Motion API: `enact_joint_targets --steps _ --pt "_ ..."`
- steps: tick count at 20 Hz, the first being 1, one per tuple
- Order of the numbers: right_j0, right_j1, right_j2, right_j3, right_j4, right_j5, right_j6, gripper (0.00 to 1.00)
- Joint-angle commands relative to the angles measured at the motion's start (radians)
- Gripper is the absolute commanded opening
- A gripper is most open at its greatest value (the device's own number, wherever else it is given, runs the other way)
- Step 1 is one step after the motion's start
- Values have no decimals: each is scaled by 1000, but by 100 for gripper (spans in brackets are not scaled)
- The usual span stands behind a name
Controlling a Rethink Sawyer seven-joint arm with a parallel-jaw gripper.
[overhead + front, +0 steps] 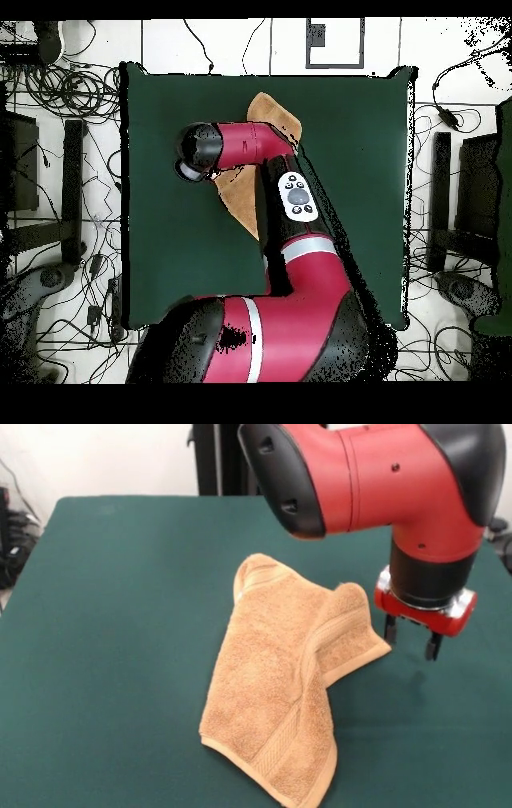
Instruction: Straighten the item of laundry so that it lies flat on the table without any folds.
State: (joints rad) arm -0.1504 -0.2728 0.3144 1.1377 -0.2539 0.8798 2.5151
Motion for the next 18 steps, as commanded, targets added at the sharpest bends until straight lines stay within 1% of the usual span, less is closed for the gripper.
enact_joint_targets --steps 1,3,4,6,8,12,18 --pt "25 90 51 -1 1 58 -103 100" --pt "27 111 47 -15 -5 81 -119 100" --pt "38 123 34 -35 -19 122 -131 100" --pt "86 139 -18 -81 -69 185 -122 100" --pt "119 144 -51 -107 -91 225 -101 100" --pt "148 139 -74 -89 -95 214 -45 100" --pt "159 204 -80 -139 -98 185 -38 100"
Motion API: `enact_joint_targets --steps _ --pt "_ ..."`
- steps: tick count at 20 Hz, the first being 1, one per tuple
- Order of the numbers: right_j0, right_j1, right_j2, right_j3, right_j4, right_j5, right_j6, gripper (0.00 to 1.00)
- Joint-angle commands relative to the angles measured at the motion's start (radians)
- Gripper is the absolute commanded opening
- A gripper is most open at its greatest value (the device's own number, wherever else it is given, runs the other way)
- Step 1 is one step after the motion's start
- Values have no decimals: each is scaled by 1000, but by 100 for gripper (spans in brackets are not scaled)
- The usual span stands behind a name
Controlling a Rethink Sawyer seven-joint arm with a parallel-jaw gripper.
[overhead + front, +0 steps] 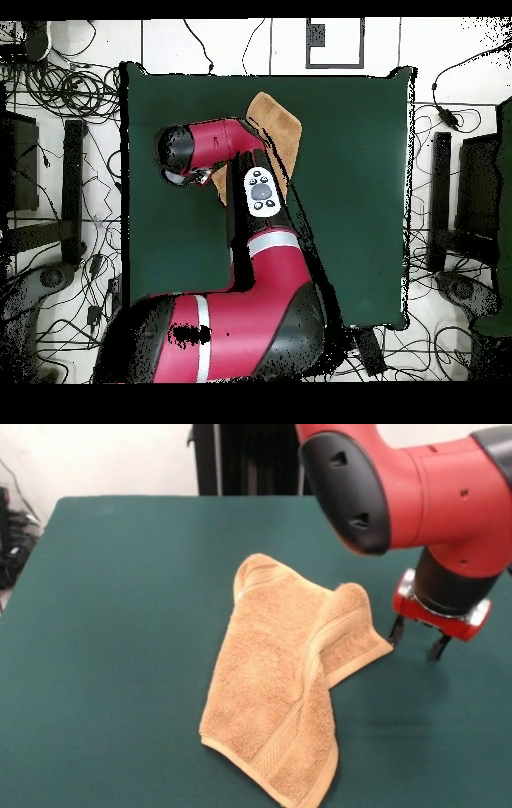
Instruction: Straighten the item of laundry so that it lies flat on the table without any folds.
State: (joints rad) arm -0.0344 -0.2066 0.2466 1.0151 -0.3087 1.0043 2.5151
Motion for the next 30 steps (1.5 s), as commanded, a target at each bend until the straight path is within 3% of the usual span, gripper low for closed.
enact_joint_targets --steps 1,7,12,16,20,23,30 --pt "45 150 -14 -32 -45 65 -44 100" --pt "30 156 2 -14 -39 -4 -65 100" --pt "7 131 46 14 -76 -21 -244 100" --pt "16 141 60 0 -106 -12 -326 100" --pt "5 180 97 -17 -111 -83 -373 100" --pt "-4 165 100 7 -83 -78 -332 100" --pt "-10 -29 50 156 -18 6 -180 100"
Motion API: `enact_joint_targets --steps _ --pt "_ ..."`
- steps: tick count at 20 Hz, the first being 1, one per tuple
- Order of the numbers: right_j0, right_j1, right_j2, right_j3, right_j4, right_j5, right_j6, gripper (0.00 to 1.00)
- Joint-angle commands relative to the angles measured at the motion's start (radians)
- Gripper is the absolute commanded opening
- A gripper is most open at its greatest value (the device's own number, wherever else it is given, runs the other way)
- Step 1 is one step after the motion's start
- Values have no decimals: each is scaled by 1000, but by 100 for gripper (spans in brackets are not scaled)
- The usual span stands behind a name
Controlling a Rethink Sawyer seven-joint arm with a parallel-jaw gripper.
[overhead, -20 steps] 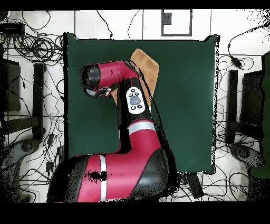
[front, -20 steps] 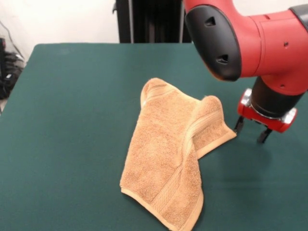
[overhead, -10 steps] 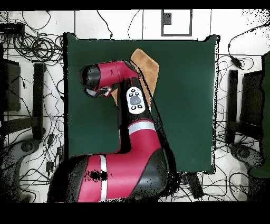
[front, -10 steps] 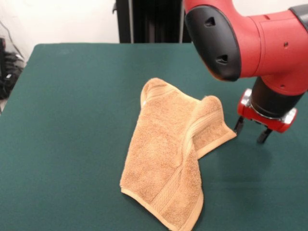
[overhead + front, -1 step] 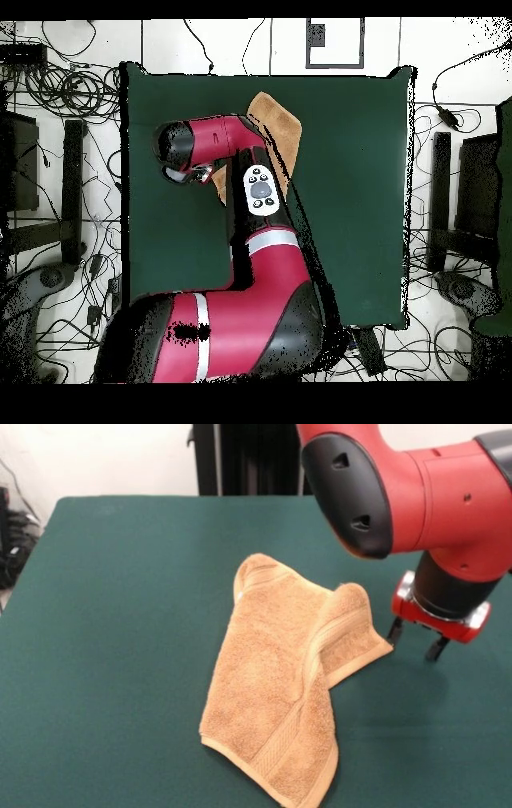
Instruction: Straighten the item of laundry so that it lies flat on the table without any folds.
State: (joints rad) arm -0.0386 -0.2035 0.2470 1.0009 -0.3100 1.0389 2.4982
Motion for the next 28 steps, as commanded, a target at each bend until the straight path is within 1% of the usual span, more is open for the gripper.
enact_joint_targets --steps 1,2,5,9,11,14,17,22,28 --pt "-5 -61 40 188 -12 -21 -142 100" --pt "-5 -87 31 196 -4 0 -122 100" --pt "-18 -140 31 206 9 65 -135 100" --pt "-26 -166 35 213 18 88 -122 100" --pt "-27 -167 38 248 30 36 -80 100" --pt "-3 -147 12 262 8 -33 -14 100" --pt "21 -136 -19 269 -17 -76 40 100" --pt "46 -100 -49 263 -42 -132 74 100" --pt "75 -55 -82 293 -32 -222 131 100"
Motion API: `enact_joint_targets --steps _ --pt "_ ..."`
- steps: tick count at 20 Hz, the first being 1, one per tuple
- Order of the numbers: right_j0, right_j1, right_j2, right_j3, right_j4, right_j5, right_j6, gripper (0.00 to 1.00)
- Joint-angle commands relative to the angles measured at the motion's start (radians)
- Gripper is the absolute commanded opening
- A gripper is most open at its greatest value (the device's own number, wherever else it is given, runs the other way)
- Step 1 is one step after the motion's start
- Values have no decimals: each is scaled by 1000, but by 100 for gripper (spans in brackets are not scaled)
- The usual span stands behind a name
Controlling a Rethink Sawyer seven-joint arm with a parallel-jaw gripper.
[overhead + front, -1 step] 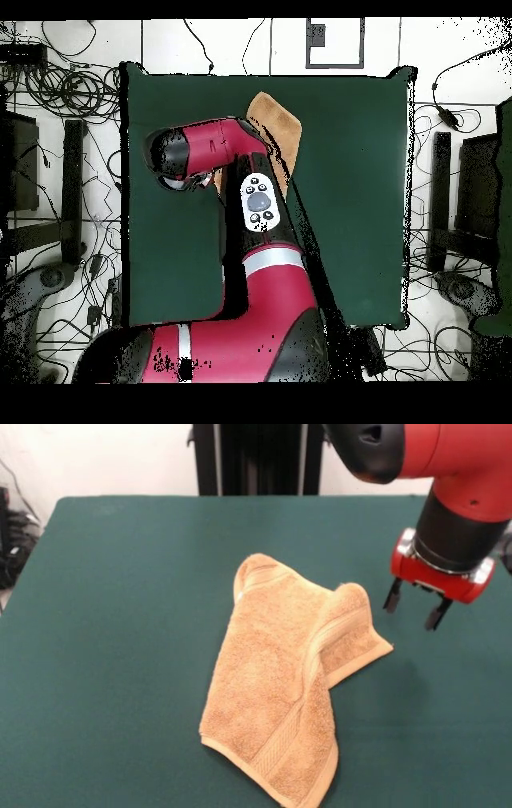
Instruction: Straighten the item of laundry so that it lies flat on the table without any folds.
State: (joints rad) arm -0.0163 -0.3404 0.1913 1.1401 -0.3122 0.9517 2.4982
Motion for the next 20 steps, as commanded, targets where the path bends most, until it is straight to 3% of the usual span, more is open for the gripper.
enact_joint_targets --steps 1,13,20 --pt "61 88 -37 155 -32 -145 137 100" --pt "147 171 -137 124 1 -281 236 100" --pt "220 244 -231 95 32 -468 381 100"
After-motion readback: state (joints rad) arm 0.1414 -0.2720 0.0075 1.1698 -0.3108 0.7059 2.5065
